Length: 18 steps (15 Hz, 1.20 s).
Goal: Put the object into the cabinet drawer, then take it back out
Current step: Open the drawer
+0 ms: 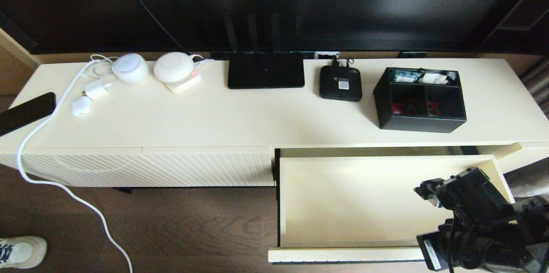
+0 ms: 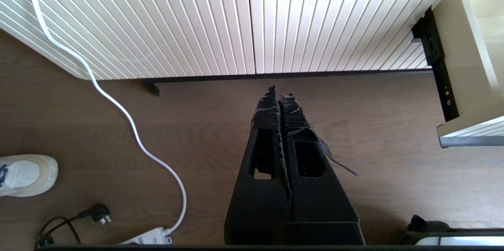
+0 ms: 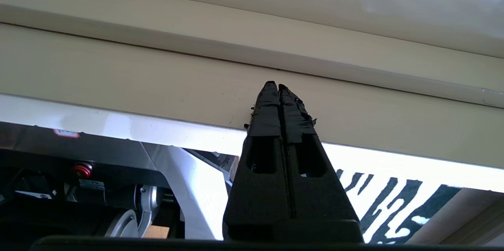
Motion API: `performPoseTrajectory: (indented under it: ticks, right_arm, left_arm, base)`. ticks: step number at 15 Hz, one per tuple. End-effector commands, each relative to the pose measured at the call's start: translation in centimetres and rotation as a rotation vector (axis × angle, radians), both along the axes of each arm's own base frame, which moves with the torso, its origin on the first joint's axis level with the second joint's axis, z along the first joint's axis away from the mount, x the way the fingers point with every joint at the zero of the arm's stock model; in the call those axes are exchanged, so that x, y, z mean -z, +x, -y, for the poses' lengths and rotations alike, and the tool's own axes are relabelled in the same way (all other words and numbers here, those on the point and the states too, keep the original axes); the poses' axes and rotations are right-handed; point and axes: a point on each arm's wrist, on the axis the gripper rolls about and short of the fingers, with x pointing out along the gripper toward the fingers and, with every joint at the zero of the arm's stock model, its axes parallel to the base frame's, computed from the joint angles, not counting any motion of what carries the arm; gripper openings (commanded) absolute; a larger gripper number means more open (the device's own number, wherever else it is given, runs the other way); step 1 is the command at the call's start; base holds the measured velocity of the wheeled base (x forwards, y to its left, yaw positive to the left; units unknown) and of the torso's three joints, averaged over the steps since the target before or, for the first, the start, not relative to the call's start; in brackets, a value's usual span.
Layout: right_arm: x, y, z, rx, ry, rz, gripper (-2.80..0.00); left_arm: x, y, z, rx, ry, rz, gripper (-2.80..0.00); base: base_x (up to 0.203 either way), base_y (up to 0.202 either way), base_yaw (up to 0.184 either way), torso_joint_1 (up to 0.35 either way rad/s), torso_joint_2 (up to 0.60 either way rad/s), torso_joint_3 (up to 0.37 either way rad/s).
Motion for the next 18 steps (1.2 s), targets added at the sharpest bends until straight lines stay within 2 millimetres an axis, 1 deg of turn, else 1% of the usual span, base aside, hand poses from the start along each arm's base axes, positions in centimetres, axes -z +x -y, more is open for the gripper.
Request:
performPoseTrajectory:
  ticks: [1,3,6,8,9,10,12,14,18]
  right_arm:
    - [0.6,-0.9,0.5,-0.015,-0.028,-0.040,-2.80]
    - [1.0,-1.5,0.8,-0.029,-0.046,-0.061,-2.80]
    - [1.5,-1.7,0.9,-0.039,-0.047,-0.053,-2.80]
    - [1.5,-1.6,0.9,-0.054,-0.044,-0.026,-2.80]
    - [1.2,-1.2,0.9,-0.045,-0.034,0.002,-2.80]
    - [0.6,-0.6,0.8,-0.026,-0.018,0.059,-2.80]
    - [-0.8,-0.2,1.0,0.010,-0.017,0.163,-2.80]
    - [-2.9,0.3,1.0,0.042,-0.017,0.297,-2.80]
    - [-5.6,0.0,1.3,0.077,-0.022,0.440,-2.80]
  left_arm:
    - [0.0,0.0,0.0,0.000,0.000,-0.002,-2.80]
    - [0.0,0.0,0.0,0.000,0.000,0.000,-2.80]
    - [0.0,0.0,0.0,0.000,0.000,0.000,-2.80]
    - [0.0,0.0,0.0,0.000,0.000,-0.001,-2.80]
    - [0.0,0.0,0.0,0.000,0.000,0.001,-2.80]
    - [0.0,0.0,0.0,0.000,0.000,0.000,-2.80]
    - [0.0,0.0,0.0,0.000,0.000,-0.001,-2.80]
    - [0.0,0.0,0.0,0.000,0.000,-0.001,-2.80]
    - [0.0,0.0,0.0,0.000,0.000,-0.003,-2.80]
  base:
    - [0.000,0.000,0.000,0.000,0.00,0.000]
    - [0.000,0.000,0.000,0.000,0.00,0.000]
    - [0.000,0.000,0.000,0.000,0.00,0.000]
    - [0.000,0.000,0.000,0.000,0.00,0.000]
    - [0.000,0.000,0.000,0.000,0.00,0.000]
    - [0.000,0.000,0.000,0.000,0.00,0.000]
    - [0.000,0.000,0.000,0.000,0.00,0.000]
    - [0.000,0.000,0.000,0.000,0.00,0.000]
    - [0.000,0.000,0.000,0.000,0.00,0.000]
